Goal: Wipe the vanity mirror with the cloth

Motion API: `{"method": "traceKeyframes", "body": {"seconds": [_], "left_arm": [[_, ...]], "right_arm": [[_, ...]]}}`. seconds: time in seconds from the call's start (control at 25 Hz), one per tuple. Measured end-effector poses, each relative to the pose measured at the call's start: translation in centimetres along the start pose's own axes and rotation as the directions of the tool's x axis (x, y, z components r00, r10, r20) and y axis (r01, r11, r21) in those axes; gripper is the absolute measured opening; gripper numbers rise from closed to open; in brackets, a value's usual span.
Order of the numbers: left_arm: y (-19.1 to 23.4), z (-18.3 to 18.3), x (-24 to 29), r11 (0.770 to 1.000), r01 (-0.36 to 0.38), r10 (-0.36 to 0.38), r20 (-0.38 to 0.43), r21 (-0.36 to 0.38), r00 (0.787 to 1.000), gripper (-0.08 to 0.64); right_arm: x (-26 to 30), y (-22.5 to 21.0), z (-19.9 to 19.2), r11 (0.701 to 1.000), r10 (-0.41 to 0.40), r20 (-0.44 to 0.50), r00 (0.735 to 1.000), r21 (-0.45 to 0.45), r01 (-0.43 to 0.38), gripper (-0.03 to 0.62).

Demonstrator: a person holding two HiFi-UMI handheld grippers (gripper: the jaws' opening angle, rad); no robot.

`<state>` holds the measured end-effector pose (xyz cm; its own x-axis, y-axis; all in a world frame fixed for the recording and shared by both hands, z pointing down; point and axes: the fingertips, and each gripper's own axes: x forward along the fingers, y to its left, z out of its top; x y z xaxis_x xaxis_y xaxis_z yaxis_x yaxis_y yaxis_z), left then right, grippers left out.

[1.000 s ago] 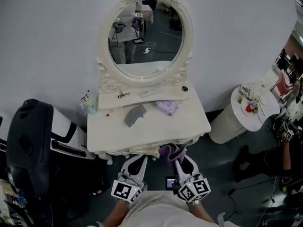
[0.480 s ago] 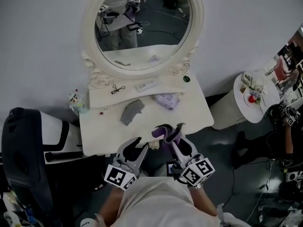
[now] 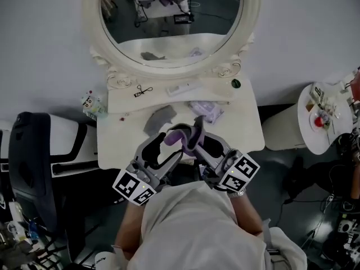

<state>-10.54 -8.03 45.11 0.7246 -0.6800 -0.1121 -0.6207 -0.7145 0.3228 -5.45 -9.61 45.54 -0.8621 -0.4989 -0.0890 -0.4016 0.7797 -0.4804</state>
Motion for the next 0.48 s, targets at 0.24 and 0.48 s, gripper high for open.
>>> {"method": "traceKeyframes", "body": {"seconds": [0.24, 0.48], "left_arm": [[1.0, 1.8, 7.3, 0.999, -0.042, 0.040, 0.075, 0.024, 0.996, 0.311], [-0.1, 1.5, 12.9, 0.999, -0.019, 0.015, 0.077, 0.045, 0.997, 0.302]], "right_arm": [[1.3, -3.7, 3.7, 0.955, 0.275, -0.155, 0.949, -0.072, -0.289, 0.112], [0.2, -6.9, 6.1, 0.890, 0.441, -0.249, 0.862, -0.003, -0.456, 0.112]]}}
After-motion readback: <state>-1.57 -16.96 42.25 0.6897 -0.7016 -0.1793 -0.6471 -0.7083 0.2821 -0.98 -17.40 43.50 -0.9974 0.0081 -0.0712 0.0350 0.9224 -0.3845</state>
